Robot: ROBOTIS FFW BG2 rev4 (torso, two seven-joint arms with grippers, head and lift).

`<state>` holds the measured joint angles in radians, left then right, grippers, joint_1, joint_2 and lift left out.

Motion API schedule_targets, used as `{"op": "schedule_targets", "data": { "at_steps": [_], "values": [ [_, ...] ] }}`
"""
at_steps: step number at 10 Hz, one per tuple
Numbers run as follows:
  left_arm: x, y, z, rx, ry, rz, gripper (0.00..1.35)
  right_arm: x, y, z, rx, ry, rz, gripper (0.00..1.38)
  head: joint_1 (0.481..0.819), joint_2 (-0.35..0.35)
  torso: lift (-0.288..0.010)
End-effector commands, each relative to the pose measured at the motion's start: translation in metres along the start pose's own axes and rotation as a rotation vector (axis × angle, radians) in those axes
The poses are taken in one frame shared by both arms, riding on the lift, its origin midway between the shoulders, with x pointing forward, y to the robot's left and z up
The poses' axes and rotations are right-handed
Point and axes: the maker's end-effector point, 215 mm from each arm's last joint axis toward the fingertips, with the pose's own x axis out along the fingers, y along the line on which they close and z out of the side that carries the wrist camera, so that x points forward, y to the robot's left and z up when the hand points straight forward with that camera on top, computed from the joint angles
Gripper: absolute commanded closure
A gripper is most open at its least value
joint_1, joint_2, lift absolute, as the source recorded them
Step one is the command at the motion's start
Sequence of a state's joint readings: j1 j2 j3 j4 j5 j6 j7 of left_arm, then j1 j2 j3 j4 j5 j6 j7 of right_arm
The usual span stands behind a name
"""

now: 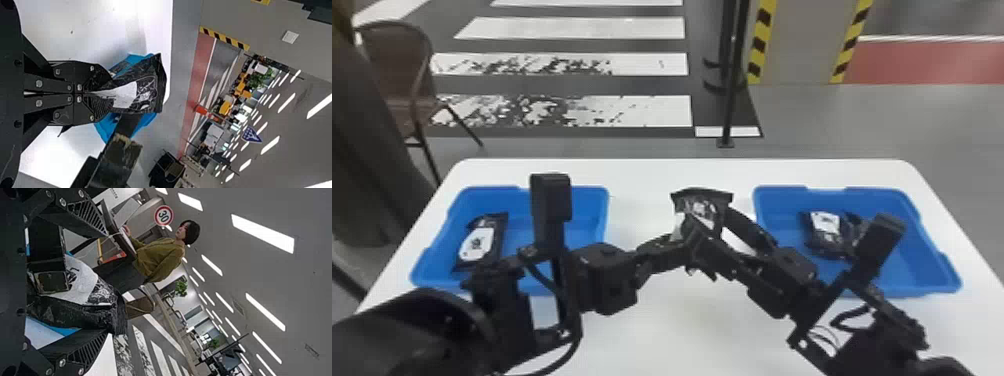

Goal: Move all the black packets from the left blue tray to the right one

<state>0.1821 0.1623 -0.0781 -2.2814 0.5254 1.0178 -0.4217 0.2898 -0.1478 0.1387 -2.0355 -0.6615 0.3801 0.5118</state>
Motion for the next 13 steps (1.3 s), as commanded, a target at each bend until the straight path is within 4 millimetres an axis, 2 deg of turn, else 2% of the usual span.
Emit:
{"op": "schedule_targets", "data": {
  "at_steps": [1, 2, 3, 4, 5, 6, 7, 9, 10, 11, 13],
  "values": [
    [0.006, -0.017, -0.002, -0.003, 0.005, -0.044, 1.21, 0.003, -0.007, 0.001, 0.012, -0.005, -0.003, 0.19, 0.695, -0.003, -0.140],
    [0.009, -0.023, -0.002, -0.004, 0.007, -0.059, 1.21, 0.004, -0.011, 0.007, 0.004, -0.019, -0.007, 0.37, 0.695, -0.012, -0.140],
    [0.009, -0.024, -0.003, -0.005, 0.008, -0.063, 1.21, 0.005, -0.015, 0.008, 0.009, -0.026, -0.012, 0.80, 0.695, -0.028, -0.140],
    [0.008, -0.024, -0.004, -0.008, 0.012, -0.064, 1.21, 0.005, -0.016, 0.007, 0.001, -0.021, -0.017, 1.13, 0.695, -0.039, -0.140],
    [0.007, -0.022, -0.003, -0.012, 0.009, -0.060, 1.21, 0.005, -0.016, 0.009, -0.001, -0.030, -0.021, 1.28, 0.695, -0.044, -0.140],
    [0.006, -0.020, -0.003, -0.010, 0.008, -0.053, 1.21, 0.005, -0.017, 0.011, -0.006, -0.035, -0.022, 1.28, 0.695, -0.045, -0.140],
    [0.004, -0.012, -0.004, -0.017, 0.006, -0.034, 1.10, 0.004, -0.019, 0.010, 0.001, -0.038, -0.026, 1.28, 0.695, -0.043, -0.140],
    [-0.011, 0.016, -0.011, -0.059, -0.007, 0.037, 0.22, -0.004, -0.039, 0.024, -0.014, -0.062, -0.070, 1.28, 0.695, -0.033, -0.140],
    [-0.022, 0.030, -0.015, -0.080, -0.015, 0.072, 0.08, -0.011, -0.057, 0.035, -0.029, -0.078, -0.107, 1.28, 0.695, -0.029, -0.140],
    [-0.035, 0.045, -0.016, -0.102, -0.036, 0.110, 0.14, -0.021, -0.083, 0.046, -0.060, -0.086, -0.162, 1.28, 0.695, -0.028, -0.140],
    [-0.068, 0.077, -0.013, -0.112, -0.066, 0.205, 0.16, -0.044, -0.159, 0.070, -0.146, -0.078, -0.309, 1.28, 0.695, -0.038, -0.140]
  ]
}}
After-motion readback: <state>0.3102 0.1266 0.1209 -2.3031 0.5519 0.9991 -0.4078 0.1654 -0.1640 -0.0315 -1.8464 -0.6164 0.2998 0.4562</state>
